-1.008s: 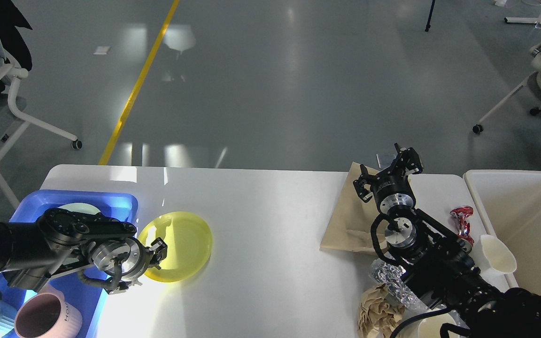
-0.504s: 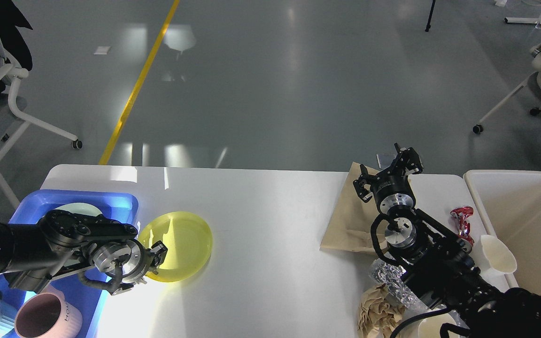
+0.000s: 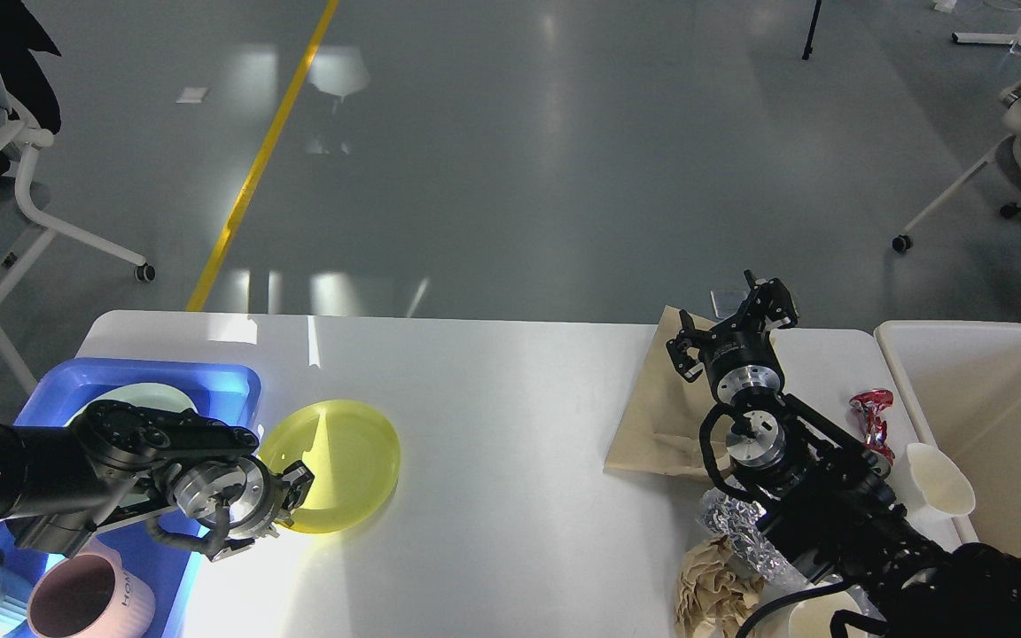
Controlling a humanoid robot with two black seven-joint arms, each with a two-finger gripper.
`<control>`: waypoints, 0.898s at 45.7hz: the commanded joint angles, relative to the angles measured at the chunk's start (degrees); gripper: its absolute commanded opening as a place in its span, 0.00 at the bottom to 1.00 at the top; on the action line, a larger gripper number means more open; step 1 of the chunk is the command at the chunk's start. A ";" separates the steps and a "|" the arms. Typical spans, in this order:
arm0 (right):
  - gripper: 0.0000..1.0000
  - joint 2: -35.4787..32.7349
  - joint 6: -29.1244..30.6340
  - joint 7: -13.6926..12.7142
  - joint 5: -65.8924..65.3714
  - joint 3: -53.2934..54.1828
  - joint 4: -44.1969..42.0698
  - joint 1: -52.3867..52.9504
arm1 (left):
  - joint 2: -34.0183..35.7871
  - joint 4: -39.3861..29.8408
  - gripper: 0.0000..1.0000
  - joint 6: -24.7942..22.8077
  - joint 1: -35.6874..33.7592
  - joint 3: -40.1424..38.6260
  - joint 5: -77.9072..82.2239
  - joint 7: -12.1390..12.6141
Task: Tidy desktop
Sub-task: 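Move the left gripper to the yellow plate and grasp its rim, then lift the yellow plate and stack it onto the pale green plate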
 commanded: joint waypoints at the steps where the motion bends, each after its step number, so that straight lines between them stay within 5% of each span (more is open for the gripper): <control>1: 1.00 0.00 0.02 0.00 -0.04 0.00 0.00 0.00 | 0.00 0.00 0.08 0.09 -0.01 0.13 0.09 0.09; 25: 1.00 0.00 0.02 0.00 -0.04 0.00 0.00 0.00 | 0.61 -0.70 0.00 -1.49 -0.80 -0.23 0.70 1.05; 41: 1.00 0.00 0.02 0.00 0.05 0.00 0.00 0.00 | 6.94 -1.14 0.00 -22.22 -11.69 -0.23 0.79 5.97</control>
